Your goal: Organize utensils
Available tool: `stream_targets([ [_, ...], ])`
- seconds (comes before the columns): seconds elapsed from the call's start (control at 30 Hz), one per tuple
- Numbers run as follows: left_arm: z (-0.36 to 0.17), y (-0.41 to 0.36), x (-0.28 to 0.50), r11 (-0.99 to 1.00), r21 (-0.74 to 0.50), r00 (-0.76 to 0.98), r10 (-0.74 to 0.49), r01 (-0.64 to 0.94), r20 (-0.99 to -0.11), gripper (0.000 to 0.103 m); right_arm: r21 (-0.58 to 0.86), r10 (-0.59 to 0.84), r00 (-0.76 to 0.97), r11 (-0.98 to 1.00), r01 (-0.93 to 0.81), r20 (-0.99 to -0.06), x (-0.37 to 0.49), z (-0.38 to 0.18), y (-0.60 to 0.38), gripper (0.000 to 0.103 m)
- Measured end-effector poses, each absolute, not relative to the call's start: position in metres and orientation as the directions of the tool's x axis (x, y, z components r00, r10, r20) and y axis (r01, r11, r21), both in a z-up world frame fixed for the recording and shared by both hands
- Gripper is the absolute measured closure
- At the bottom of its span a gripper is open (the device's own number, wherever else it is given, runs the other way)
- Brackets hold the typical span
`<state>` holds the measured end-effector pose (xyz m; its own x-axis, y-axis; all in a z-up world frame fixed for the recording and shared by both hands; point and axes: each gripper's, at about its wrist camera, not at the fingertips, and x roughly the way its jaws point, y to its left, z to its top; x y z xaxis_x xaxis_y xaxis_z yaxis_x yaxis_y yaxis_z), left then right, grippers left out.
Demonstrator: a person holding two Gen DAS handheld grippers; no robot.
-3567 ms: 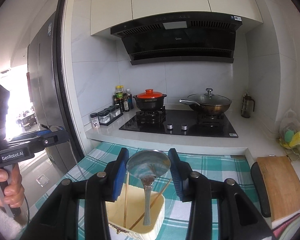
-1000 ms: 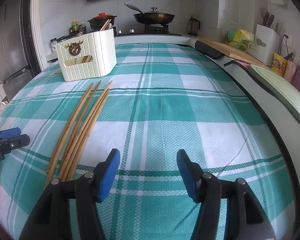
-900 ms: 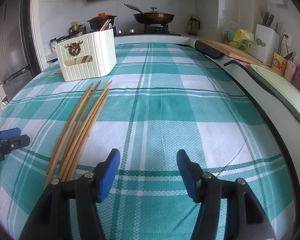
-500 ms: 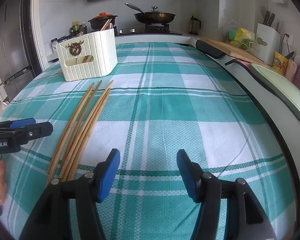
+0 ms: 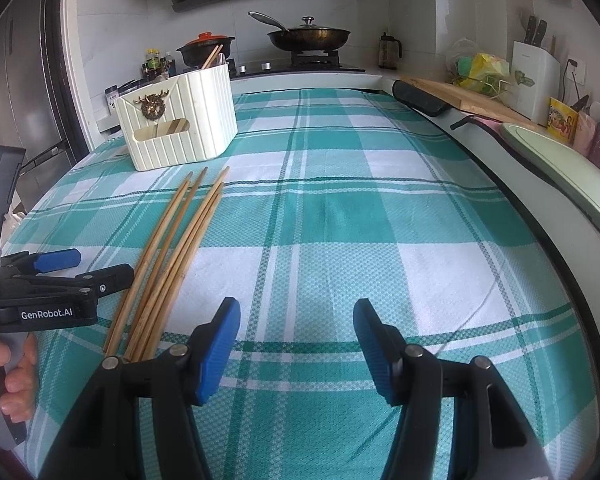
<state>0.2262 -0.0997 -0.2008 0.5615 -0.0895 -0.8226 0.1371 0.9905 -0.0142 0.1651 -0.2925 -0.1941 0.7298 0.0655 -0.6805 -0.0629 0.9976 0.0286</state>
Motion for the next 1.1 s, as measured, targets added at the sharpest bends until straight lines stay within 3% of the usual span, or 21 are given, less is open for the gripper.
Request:
stream_targets([
  [0.1, -0.201, -0.103, 0.229, 0.989, -0.004, 0.561, -0.087, 0.147, -0.823, 0.0, 0.032, 0.085, 0.704, 0.996, -0.088, -0.705, 0.169, -0.195, -0.289, 0.043],
  [0.27, -0.201, -0.097, 0.227, 0.989, -0.012, 0.56, -0.092, 0.145, -0.823, 0.001, 0.235, 0.283, 0.62, 0.959, -0.161, -0.731, 0.174, -0.19, -0.272, 0.043],
  [0.43, -0.201, -0.095, 0.227, 0.988, -0.01, 0.56, -0.094, 0.151, -0.823, 0.001, 0.049, 0.186, 0.596, 0.97, -0.238, -0.781, 0.174, -0.201, -0.236, 0.044],
  [0.53, -0.201, -0.09, 0.227, 0.99, -0.012, 0.561, -0.09, 0.143, -0.823, 0.001, 0.059, 0.186, 0.589, 0.972, -0.228, -0.787, 0.172, -0.201, -0.238, 0.045],
  [0.67, -0.201, -0.088, 0.229, 0.99, -0.01, 0.56, -0.085, 0.137, -0.824, 0.0, -0.076, 0.088, 0.612, 0.968, -0.237, -0.786, 0.167, -0.203, -0.236, 0.045],
  [0.8, -0.2, -0.092, 0.234, 0.988, 0.002, 0.558, -0.085, 0.154, -0.825, 0.001, -0.072, 0.089, 0.603, 0.969, -0.238, -0.793, 0.17, -0.199, -0.238, 0.045],
  [0.83, -0.199, -0.093, 0.238, 0.986, 0.005, 0.559, -0.09, 0.167, -0.824, 0.005, -0.083, 0.091, 0.606, 0.964, -0.253, -0.79, 0.171, -0.197, -0.234, 0.054],
  [0.87, -0.197, -0.094, 0.24, 0.984, 0.004, 0.567, -0.099, 0.178, -0.818, 0.019, -0.094, 0.091, 0.61, 0.96, -0.264, -0.787, 0.173, -0.196, -0.231, 0.075],
  [0.9, -0.194, -0.095, 0.242, 0.982, 0.006, 0.575, -0.105, 0.188, -0.812, 0.029, -0.112, 0.08, 0.618, 0.958, -0.265, -0.782, 0.175, -0.197, -0.228, 0.084],
  [0.93, -0.192, -0.096, 0.243, 0.981, 0.013, 0.579, -0.104, 0.195, -0.809, 0.053, -0.132, 0.058, 0.626, 0.958, -0.253, -0.778, 0.178, -0.198, -0.227, 0.096],
  [0.97, -0.19, -0.097, 0.243, 0.979, 0.012, 0.579, -0.11, 0.203, -0.808, 0.079, -0.133, 0.052, 0.634, 0.961, -0.241, -0.772, 0.181, -0.199, -0.229, 0.096],
  [1.0, -0.19, -0.096, 0.244, 0.978, 0.007, 0.576, -0.116, 0.207, -0.809, 0.091, -0.119, 0.052, 0.635, 0.967, -0.224, -0.77, 0.183, -0.199, -0.233, 0.096],
  [1.03, -0.19, -0.093, 0.243, 0.978, 0.0, 0.574, -0.121, 0.207, -0.81, 0.098, -0.107, 0.046, 0.639, 0.974, -0.199, -0.768, 0.184, -0.199, -0.24, 0.096],
  [1.1, -0.19, -0.084, 0.239, 0.982, -0.018, 0.58, -0.125, 0.188, -0.805, 0.099, -0.107, 0.015, 0.644, 0.983, -0.15, -0.765, 0.186, -0.199, -0.254, 0.096],
])
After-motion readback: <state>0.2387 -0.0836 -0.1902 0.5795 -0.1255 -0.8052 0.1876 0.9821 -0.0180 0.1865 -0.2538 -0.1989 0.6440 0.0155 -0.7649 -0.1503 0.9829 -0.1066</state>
